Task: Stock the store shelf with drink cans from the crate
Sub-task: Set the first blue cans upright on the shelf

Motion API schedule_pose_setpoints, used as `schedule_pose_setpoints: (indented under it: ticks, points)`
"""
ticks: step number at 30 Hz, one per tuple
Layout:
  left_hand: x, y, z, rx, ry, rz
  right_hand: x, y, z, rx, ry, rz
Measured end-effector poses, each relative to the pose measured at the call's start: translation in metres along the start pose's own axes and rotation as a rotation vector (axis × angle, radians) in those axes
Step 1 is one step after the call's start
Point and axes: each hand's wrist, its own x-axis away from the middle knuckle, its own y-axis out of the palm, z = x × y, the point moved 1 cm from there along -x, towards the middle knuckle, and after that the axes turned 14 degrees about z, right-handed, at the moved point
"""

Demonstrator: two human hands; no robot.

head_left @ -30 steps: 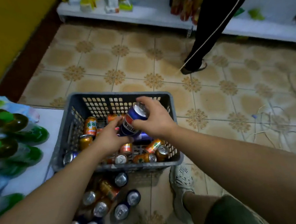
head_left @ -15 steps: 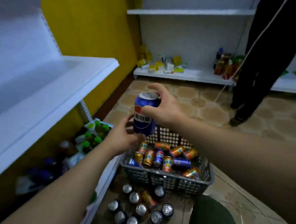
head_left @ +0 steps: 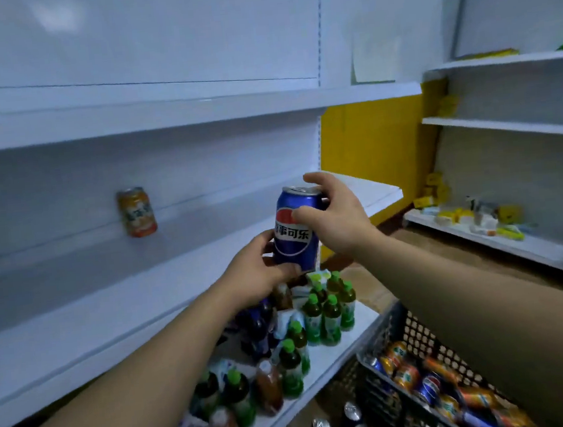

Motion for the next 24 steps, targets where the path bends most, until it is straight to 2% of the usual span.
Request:
schedule_pose_setpoints:
  ticks: [8, 12, 14, 16, 18, 24]
  points:
    - [0.049, -0.126, -0.051, -0.104, -0.133, 0.241, 0.041, 0.133, -0.045, -0.087, -0.032, -0.277]
    - [0.070, -0.188, -0.085, -0.179, -0.213, 0.279, 0.064, 0.203, -0.059, -0.052, -0.068, -0.419]
    - [0.080, -0.222, -0.104, -0.332, -0.206, 0.293, 0.074, 0.237, -0.065, -0.051, -0.098, -0.482]
    - [0.093, -0.255, -0.119, -0.614, -0.233, 0.279, 0.081, 0.265, -0.071, -0.052, -0.131, -0.528]
    - [0.107, -0.287, -0.133, -0.801, -0.293, 0.284, 0.085, 0.289, -0.078, -0.051, -0.175, -0.587]
    - [0.153, -0.370, -0.161, -1.090, -0.661, 0.280, 0.103, 0.351, -0.088, -0.128, -0.284, -0.688]
